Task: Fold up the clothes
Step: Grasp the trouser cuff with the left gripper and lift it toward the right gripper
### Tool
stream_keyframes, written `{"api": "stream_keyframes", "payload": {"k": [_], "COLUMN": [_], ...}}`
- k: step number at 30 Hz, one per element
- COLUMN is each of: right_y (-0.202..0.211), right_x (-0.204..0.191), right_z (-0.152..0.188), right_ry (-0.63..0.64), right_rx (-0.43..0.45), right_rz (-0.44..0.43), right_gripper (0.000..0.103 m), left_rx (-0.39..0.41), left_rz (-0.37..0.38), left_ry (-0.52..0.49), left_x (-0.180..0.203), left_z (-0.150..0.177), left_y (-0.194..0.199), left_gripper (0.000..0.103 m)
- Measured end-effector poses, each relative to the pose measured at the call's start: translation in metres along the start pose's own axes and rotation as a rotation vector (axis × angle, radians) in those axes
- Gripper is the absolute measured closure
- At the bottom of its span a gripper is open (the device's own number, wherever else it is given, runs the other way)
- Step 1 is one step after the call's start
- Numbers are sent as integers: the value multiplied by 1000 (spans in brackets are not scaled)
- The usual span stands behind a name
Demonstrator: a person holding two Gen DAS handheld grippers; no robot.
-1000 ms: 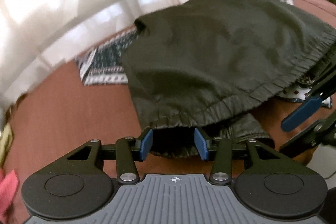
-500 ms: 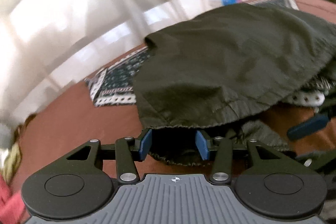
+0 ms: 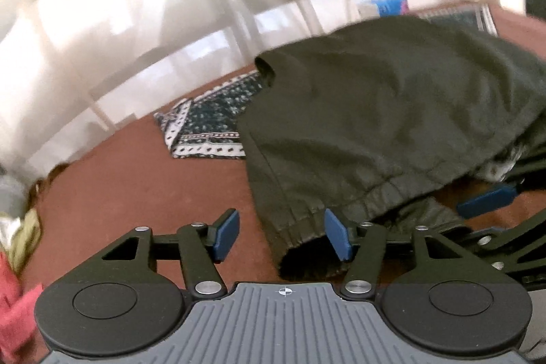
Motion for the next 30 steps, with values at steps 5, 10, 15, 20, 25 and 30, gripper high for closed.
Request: {"api": "stream_keyframes", "payload": {"k": [5, 10, 15, 20, 25, 30], "right_y": [0, 2, 6, 2, -1, 9], "right_x": [2, 3, 5, 2, 1, 6], "right_z": [1, 1, 1, -1, -8, -17], "right_ry": [-1, -11, -28, -30, -23, 12], "right_rx": [8, 16, 25, 31, 47, 75], "right_rz": [0, 2, 5, 9, 22, 77], "right_gripper": [58, 58, 58, 58, 58, 95], "left_rx": [-11, -20, -42, -22, -8, 14], "left_rz": [-17, 28, 33, 30, 77, 215], "left_ry": [-181, -237, -306, -233, -158, 74], "left_x": [16, 16, 12, 9, 10, -10], "left_z": [5, 10, 21, 7, -13, -41], "left_y": [-23, -25, -29, -33, -37, -19], "left_gripper": [33, 34, 34, 34, 63, 100]}}
Point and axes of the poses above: each gripper's, at about its wrist camera, not at the fingertips, and y roughly against the way its jaws point, x to its right, z to its underside, the point moved 9 cm from there along -y, roughly the way its jaws point, and after that the axes turned 14 degrees about -x, right-handed, at the moved point
